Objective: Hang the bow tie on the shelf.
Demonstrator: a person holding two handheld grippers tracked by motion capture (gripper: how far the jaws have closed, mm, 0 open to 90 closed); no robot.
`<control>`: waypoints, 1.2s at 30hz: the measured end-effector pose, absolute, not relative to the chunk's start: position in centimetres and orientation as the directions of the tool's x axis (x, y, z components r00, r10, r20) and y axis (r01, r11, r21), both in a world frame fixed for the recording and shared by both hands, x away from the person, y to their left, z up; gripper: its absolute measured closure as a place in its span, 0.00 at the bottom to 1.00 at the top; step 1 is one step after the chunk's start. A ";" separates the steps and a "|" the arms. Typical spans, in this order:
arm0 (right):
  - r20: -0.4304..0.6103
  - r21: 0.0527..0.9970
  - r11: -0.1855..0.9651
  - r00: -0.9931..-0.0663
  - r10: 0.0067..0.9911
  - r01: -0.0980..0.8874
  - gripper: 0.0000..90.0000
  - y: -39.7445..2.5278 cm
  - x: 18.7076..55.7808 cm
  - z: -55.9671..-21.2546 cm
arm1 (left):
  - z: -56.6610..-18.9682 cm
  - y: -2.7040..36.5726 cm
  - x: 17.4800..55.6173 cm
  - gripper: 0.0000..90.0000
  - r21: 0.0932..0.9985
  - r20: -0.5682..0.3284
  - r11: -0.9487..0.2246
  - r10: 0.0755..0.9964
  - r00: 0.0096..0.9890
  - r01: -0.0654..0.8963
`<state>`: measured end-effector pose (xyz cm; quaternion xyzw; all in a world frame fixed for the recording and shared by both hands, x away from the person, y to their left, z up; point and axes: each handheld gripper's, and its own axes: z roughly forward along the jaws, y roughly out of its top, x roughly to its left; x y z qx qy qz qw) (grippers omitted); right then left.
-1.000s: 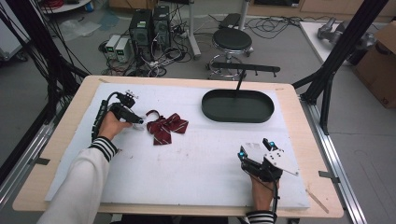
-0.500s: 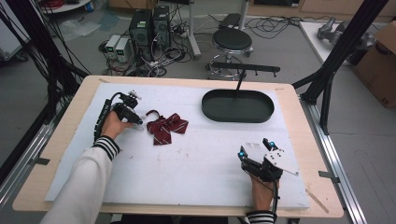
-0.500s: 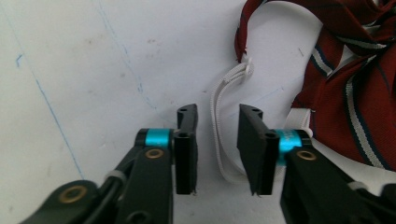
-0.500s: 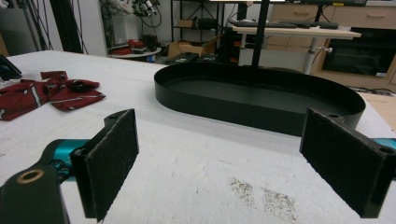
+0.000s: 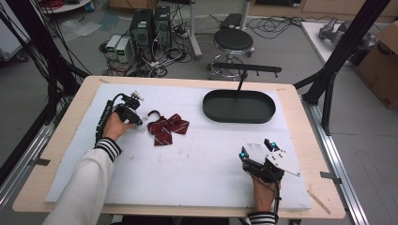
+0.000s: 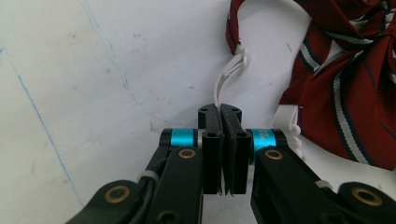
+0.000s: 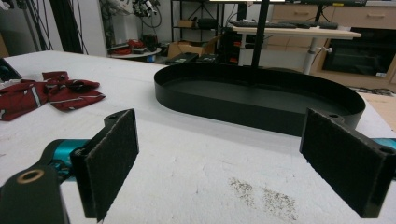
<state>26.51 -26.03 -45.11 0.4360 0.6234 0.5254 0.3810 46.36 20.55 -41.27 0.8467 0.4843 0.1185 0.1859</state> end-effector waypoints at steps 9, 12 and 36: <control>-0.014 0.987 0.065 -0.328 0.945 0.146 0.12 -26.0 26.5 -45.1 | -40.2 21.0 46.0 0.97 0.495 0.010 -0.445 0.862 0.508 0.746; -0.014 0.987 0.065 -0.328 0.945 0.146 0.12 -26.0 26.5 -45.1 | -39.7 21.2 45.7 0.97 0.532 0.028 -0.447 0.858 0.513 0.719; -0.018 0.988 0.067 -0.326 0.945 0.140 0.12 -26.0 26.5 -45.1 | -34.1 18.6 43.7 0.97 0.866 0.095 -0.343 0.828 0.553 0.365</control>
